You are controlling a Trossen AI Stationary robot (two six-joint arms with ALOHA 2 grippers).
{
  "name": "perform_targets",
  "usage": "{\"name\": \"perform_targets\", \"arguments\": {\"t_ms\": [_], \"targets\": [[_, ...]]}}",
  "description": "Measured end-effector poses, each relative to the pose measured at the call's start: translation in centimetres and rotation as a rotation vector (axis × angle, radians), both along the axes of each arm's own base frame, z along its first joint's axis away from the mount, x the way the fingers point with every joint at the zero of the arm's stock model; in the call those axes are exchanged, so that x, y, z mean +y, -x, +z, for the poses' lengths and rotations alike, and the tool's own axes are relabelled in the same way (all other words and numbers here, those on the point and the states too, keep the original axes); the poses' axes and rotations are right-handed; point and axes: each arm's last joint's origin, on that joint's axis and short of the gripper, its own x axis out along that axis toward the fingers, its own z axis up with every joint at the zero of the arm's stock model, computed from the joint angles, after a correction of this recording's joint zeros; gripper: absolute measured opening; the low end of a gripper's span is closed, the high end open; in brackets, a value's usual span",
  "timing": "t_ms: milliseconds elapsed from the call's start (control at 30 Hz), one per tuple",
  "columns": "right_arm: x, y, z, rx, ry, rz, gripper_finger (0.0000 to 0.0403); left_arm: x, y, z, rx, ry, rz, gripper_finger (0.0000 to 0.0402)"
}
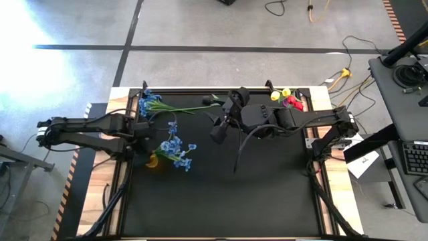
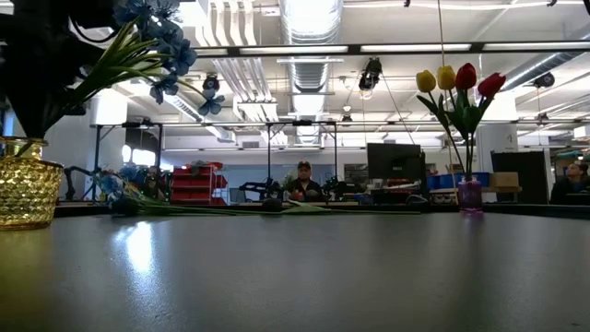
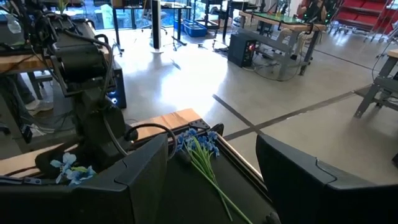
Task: Sort flowers into vase by color
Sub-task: Put the bottom blue flowers into the yellow vase
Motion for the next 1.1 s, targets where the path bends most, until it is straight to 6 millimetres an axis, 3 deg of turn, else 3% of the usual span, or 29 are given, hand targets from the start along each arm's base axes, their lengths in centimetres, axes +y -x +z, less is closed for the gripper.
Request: {"name": "perform_targets", "arguments": {"t_ms": [500, 767, 933, 1100], "targets": [[0.0, 0.0, 0.0, 0.009, 0.009, 0.005, 0.0238, 0.1, -0.9, 0.1, -0.077, -0.008, -0.008, 0.0000], [0.0, 0.1, -0.3, 0.038, 0.011, 0.004, 0.0238, 0.0, -0.2, 3.2, -0.183, -0.034, -0.047, 0.0000], [0.0, 0.1, -0.4, 0.049, 0.012, 0.003, 0.0238, -0.3, 1.0, 5.4, -0.326, -0.107, -0.267, 0.0009], [0.0, 0.2, -0.3, 0.047, 0.012, 0.004, 0.0238, -0.6, 1.7, 6.0, -0.428, -0.170, -0.616, 0.0056]]}}
